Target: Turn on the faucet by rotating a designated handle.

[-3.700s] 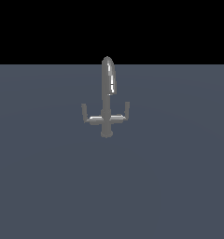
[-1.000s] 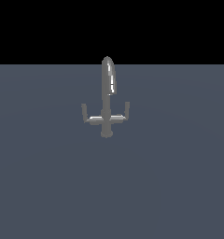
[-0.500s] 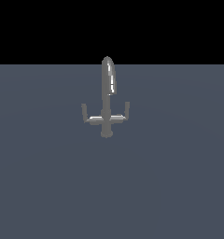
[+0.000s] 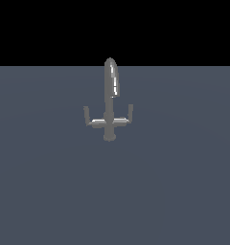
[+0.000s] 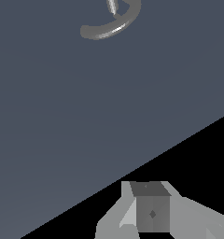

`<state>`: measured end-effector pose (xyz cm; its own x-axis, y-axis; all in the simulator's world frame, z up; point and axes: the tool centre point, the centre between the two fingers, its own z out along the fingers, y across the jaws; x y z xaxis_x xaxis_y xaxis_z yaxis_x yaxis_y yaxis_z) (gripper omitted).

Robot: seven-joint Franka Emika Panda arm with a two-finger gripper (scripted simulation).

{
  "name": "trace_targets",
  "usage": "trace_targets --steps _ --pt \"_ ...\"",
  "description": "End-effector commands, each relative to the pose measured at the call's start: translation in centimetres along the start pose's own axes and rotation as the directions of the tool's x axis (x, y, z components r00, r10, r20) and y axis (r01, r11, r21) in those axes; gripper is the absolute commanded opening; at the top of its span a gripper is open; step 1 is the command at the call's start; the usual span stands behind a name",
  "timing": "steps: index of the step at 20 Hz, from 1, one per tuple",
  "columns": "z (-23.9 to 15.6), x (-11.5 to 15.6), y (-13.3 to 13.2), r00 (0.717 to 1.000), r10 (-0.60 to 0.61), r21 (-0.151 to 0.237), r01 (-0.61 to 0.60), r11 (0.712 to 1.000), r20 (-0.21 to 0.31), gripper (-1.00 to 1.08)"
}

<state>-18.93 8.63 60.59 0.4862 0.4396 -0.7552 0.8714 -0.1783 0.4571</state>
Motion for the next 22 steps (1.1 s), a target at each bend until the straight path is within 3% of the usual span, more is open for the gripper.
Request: trace_targets --steps 1,6,11,16,22 --pt "-0.6 1.0 0.5 0.996 -0.077 -0.013 0.078 0.997 0.053 -1.0" --pt "-1.5 3.4 1.5 0.961 -0.231 -0.013 0.235 0.972 0.156 -1.0" --pt "-1.9 6.2 2.4 0.89 -0.382 0.02 0.39 0.921 0.25 -1.0" --pt "-2.0 9.4 3.3 0.785 -0.527 0.081 0.532 0.843 0.326 -1.0" --pt "-1.4 13.5 4.3 0.62 -0.684 0.182 0.676 0.714 0.384 -1.0"
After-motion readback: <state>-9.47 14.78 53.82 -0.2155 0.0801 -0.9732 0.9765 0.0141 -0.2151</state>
